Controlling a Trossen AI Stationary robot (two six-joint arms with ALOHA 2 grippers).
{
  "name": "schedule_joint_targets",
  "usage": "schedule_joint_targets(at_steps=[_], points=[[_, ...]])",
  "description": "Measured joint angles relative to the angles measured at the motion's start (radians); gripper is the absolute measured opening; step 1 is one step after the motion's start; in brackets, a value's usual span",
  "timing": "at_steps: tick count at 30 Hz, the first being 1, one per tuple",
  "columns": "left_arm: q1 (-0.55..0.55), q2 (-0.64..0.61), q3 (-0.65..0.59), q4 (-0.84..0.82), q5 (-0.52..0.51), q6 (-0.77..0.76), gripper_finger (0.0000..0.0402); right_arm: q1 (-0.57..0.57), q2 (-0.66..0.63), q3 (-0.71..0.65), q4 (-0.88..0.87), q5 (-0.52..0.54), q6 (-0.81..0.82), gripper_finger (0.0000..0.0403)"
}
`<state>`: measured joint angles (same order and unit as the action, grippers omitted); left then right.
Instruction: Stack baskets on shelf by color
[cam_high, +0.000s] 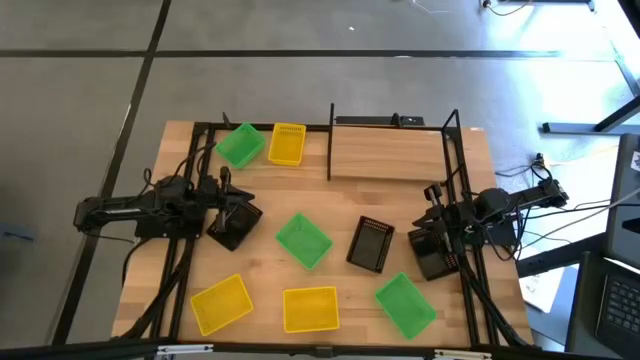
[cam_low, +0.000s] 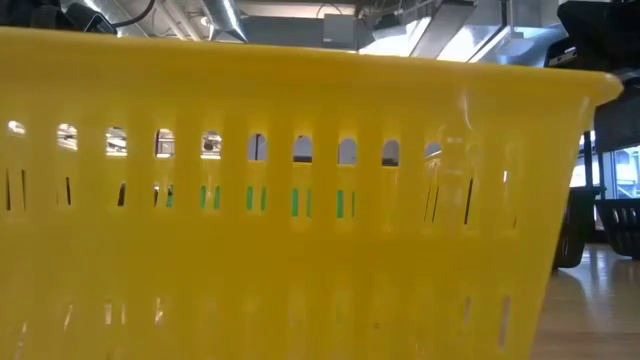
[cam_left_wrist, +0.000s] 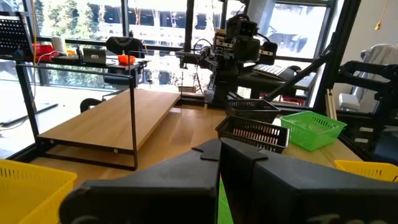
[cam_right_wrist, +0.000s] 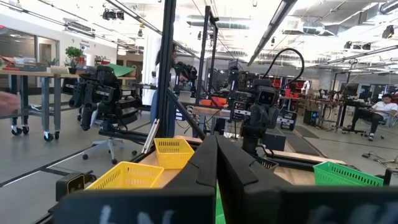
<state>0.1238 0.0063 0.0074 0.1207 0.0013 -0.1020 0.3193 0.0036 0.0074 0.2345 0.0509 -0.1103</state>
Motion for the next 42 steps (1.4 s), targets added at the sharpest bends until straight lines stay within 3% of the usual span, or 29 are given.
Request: schedule_joint_targets(at_steps=[26, 30, 35, 42], points=[[0.000, 0.000, 0.000, 0.002, 0.000, 0.071, 0.0000, 0.000, 0.000, 0.000, 0.000, 0.000, 0.001, 0.0001], [0.000, 0.000, 0.011, 0.024, -0.060, 0.076, 0.0000, 0.000, 0.000, 0.000, 0.000, 0.000, 0.001, 0.0001], [0.000, 0.024, 0.146, -0.009, -0.143, 0.123, 0.0000, 0.000, 0.000, 0.000, 0.000, 0.000, 0.000, 0.0001], [0.000, 0.214, 0.467, -0.431, -0.407, 0.085, 0.0000, 0.000, 0.000, 0.000, 0.000, 0.000, 0.000, 0.0001]])
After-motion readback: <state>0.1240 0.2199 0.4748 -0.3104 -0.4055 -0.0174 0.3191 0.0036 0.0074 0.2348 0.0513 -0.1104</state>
